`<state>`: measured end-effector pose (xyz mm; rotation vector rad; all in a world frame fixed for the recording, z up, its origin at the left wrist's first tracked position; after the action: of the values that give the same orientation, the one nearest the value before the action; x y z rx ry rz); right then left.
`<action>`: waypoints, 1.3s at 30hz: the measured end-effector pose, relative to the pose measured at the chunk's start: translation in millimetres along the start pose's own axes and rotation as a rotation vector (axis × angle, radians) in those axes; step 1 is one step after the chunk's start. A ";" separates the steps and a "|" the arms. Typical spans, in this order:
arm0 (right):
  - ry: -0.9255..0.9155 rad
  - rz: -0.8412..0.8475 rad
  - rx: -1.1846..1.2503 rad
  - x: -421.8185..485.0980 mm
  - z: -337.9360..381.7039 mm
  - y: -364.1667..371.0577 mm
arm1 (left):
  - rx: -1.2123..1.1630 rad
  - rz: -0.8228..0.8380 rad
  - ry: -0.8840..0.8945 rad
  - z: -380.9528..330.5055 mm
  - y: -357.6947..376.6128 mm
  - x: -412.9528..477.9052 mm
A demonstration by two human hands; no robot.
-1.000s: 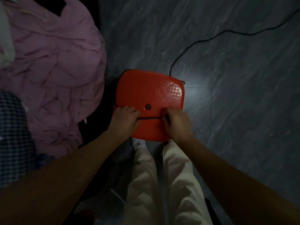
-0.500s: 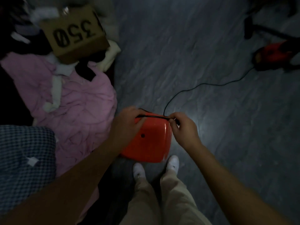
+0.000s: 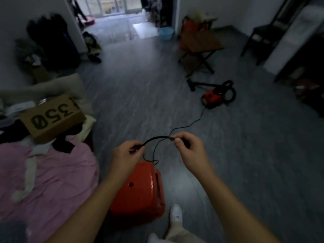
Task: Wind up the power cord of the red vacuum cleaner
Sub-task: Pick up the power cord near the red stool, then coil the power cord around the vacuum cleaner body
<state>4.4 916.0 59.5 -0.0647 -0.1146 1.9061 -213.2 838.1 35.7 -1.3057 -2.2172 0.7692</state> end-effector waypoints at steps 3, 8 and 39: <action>-0.015 -0.057 0.021 -25.6 17.4 -28.3 | -0.057 0.077 0.024 -24.3 14.8 -11.4; -0.066 -0.209 0.090 -43.4 42.9 -90.8 | -0.124 0.074 0.059 -82.2 28.9 -22.7; 0.235 -0.227 -0.062 175.6 -72.7 -310.6 | -0.452 0.234 -0.008 -281.4 269.9 198.9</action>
<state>244.8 1187.2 24.0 -0.3048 -0.0202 1.6555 45.6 1187.5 85.4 -1.8001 -2.3569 0.3549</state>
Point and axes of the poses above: each hand's wrist, its own x-axis towards the middle knuckle, its own y-axis out of the palm, z = x × y, the point moved 10 cm from there along x, towards the middle knuckle, and after that the axes turned 6 degrees about x, right-handed, at the moved point
